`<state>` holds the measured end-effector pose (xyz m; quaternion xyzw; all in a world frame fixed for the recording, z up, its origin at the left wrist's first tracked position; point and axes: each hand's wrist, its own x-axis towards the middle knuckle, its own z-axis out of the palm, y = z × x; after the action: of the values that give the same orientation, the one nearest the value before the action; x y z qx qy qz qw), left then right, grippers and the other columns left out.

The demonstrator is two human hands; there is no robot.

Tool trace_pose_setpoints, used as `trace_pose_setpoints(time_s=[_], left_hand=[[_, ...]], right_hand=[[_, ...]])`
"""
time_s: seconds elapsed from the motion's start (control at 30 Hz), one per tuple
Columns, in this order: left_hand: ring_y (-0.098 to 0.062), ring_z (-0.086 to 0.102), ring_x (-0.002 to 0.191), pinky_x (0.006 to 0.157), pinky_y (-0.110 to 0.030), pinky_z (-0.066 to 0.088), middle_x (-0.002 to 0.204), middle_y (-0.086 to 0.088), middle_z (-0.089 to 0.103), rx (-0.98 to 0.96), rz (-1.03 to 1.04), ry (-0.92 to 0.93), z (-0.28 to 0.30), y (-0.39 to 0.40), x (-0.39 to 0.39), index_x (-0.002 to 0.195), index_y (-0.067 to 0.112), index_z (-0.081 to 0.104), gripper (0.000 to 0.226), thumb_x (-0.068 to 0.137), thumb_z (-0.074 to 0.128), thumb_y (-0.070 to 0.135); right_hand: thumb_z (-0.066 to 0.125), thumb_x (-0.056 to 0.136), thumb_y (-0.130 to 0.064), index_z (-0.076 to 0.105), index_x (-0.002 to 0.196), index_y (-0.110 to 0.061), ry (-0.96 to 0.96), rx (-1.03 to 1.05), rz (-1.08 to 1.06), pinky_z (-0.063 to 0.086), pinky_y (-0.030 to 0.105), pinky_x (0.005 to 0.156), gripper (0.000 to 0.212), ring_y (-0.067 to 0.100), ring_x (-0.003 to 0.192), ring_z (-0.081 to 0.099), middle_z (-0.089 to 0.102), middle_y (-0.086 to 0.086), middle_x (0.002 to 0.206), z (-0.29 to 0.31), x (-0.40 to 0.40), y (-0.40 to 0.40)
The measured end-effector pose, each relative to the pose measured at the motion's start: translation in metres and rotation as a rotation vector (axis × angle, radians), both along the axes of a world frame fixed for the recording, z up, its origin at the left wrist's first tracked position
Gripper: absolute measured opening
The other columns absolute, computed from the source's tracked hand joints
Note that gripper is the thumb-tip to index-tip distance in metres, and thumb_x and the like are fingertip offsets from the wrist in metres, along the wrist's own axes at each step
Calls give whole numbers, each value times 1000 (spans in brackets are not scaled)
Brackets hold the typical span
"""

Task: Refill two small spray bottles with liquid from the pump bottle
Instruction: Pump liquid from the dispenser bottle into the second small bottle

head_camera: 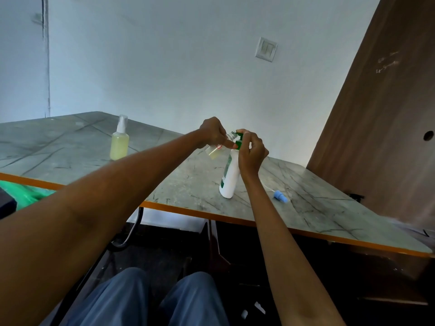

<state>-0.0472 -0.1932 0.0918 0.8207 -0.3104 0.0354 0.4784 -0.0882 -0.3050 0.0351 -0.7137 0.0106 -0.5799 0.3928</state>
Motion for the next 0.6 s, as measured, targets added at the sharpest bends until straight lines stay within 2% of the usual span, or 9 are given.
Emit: trace_pose_setpoints(time_s=[0.1, 0.2, 0.27, 0.33, 0.4, 0.53, 0.6], left_hand=[[-11, 48, 60, 53, -18, 37, 78, -8, 61, 4, -1, -11, 4, 0, -1, 94, -8, 69, 45, 65, 83, 24], [-17, 53, 76, 56, -19, 39, 85, -9, 61, 3, 0, -35, 9, 1, -3, 95, -7, 69, 45, 65, 83, 23], [-18, 53, 81, 58, -19, 40, 87, -8, 61, 8, 4, -46, 9, 2, -3, 96, -6, 69, 45, 65, 83, 23], [-18, 54, 82, 63, -22, 43, 87, -8, 62, 6, 10, -51, 8, 3, -2, 95, -6, 69, 45, 64, 83, 22], [-18, 54, 81, 69, -27, 43, 88, -9, 63, 3, 18, -43, 7, 3, -3, 96, -6, 70, 46, 64, 84, 24], [-17, 54, 79, 60, -21, 40, 85, -8, 62, 29, 7, -29, 3, 2, -4, 96, -6, 70, 46, 63, 84, 23], [-15, 52, 71, 56, -19, 38, 79, -6, 60, 31, 10, -23, 3, 2, -5, 94, -6, 70, 45, 64, 84, 24]], right_hand=[[28, 85, -38, 72, 88, -17, -1, -40, -26, 44, 40, 90, 49, 17, 90, 64, 73, -3, 92, 5, 1, -4], [31, 85, -34, 72, 86, -16, -9, -115, -110, 29, 10, 81, 45, 17, 96, 59, 73, -5, 89, 9, 0, 0], [33, 85, -31, 71, 83, -15, -24, -175, -149, 28, 15, 76, 42, 17, 96, 57, 72, -5, 88, 9, -1, 2], [32, 86, -31, 71, 84, -16, -24, -221, -184, 27, 23, 77, 42, 15, 97, 57, 71, -6, 90, 8, -1, 1], [30, 87, -32, 71, 88, -18, -7, -224, -209, 26, 25, 79, 44, 13, 96, 57, 72, -7, 91, 6, -2, 0], [26, 88, -31, 72, 90, -17, -10, -200, -199, 28, 30, 80, 48, 14, 92, 60, 73, -4, 95, 1, -4, 0], [25, 87, -32, 72, 90, -17, -3, -200, -179, 30, 32, 81, 50, 16, 92, 60, 73, -4, 95, 2, -5, -1]])
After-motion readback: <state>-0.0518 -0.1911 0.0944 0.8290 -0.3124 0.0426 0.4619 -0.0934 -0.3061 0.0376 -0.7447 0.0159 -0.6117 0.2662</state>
